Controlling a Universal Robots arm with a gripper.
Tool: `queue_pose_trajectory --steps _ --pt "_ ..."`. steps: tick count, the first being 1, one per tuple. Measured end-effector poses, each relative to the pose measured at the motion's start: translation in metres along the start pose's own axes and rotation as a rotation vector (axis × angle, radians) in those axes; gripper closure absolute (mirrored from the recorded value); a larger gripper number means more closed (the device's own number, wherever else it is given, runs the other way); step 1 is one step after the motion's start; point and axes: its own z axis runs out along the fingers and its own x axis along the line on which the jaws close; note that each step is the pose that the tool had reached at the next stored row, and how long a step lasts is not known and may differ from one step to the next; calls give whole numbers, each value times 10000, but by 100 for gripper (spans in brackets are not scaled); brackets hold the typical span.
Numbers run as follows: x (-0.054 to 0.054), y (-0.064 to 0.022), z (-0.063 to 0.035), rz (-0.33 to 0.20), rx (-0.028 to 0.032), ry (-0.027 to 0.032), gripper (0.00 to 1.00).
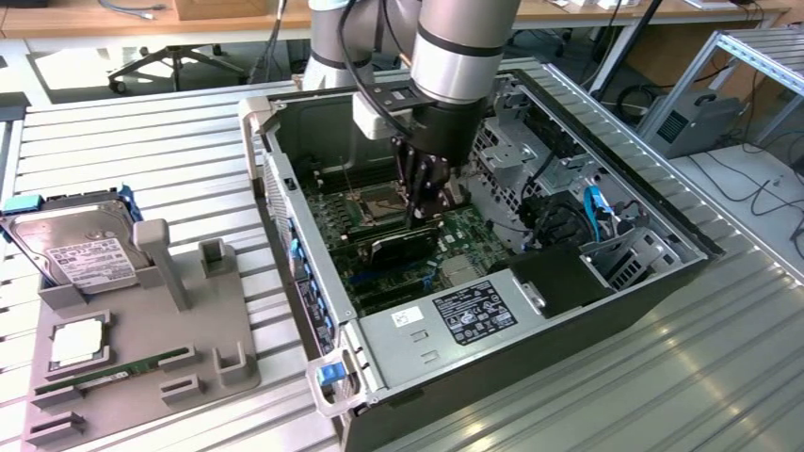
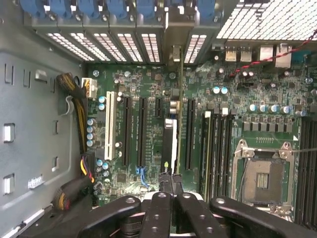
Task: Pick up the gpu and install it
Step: 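Press down on the gpu until it lock into place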
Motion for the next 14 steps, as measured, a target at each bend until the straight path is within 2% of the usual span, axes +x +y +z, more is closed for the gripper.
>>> queue_pose_trajectory --steps 1,5,7,9,14 --pt "-10 36 6 2 1 30 89" --pt "-42 117 22 5 1 83 89" --pt "-66 152 32 8 -2 141 89" --pt "-91 190 43 11 -2 172 89" --pt "-115 279 76 18 -2 190 89"
